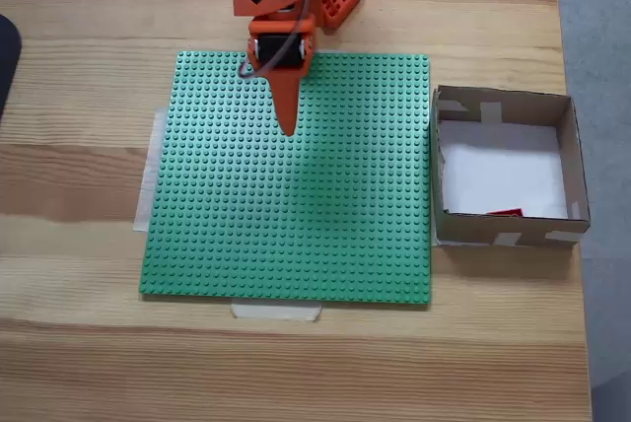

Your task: Pick the red lego block and put it in the box.

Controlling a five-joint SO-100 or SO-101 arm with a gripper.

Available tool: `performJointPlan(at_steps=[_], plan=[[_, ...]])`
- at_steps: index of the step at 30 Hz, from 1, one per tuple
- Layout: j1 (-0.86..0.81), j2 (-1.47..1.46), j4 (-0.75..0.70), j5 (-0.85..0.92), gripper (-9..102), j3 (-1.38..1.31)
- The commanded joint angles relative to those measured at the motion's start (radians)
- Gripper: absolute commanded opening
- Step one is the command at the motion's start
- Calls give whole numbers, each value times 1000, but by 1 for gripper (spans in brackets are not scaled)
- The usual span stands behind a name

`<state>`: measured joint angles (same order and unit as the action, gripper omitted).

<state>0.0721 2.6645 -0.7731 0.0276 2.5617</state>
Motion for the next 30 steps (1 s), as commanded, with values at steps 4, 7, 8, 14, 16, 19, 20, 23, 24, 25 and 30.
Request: performJointPlan(at_steps=[4,7,8,14,16,19,20,23,24,25,30], plan=[[-23,156,-34,-25,-1,81],[-31,193,-78,-38,-1,103],[-31,204,-94,-43,-1,110],[-31,310,-118,-49,-1,195],[-31,357,-127,-41,-1,236],[-34,397,-152,-26,-1,272],[-37,400,-156,-26,-1,279],[-46,419,-161,-14,-1,310],[-46,425,-161,-9,-1,321],[-46,431,-161,-5,-1,331],[-46,465,-160,20,-1,376]])
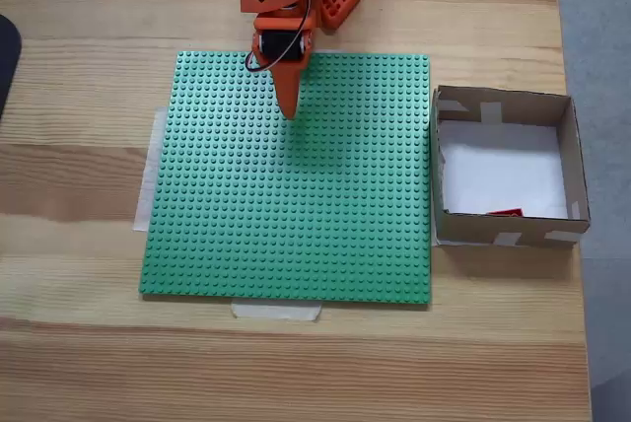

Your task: Pick the red lego block and put it in the box.

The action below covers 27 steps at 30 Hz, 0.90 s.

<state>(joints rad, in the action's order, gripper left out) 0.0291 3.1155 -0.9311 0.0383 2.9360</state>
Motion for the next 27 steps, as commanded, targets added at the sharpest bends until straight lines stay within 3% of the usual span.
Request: performJointPlan(at_steps=[1,27], plan=[[-3,15,-3,12,-1,9],[-2,106,38,43,-1,189]])
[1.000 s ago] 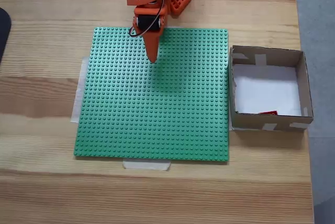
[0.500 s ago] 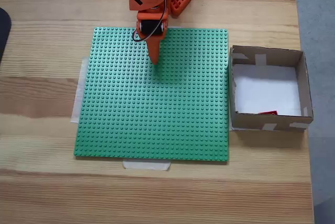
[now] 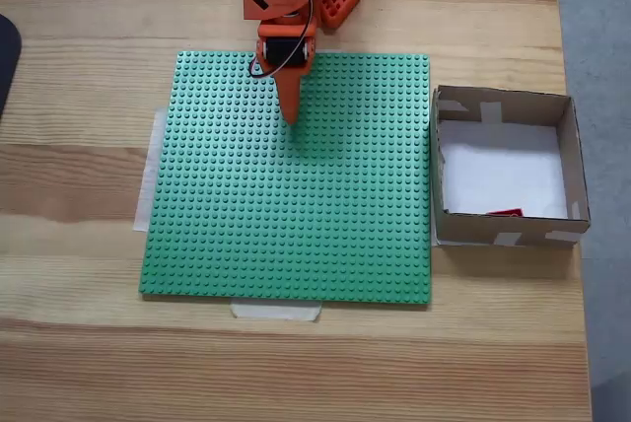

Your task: Pick the red lego block and put it in the box.

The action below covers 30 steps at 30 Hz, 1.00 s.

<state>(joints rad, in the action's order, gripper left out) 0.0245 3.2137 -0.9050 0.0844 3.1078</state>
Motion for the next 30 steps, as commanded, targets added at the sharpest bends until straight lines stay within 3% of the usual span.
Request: performJointPlan(at_steps=[1,30], plan=[[3,8,14,-3,-1,21],[-2,8,34,-15,-1,46]])
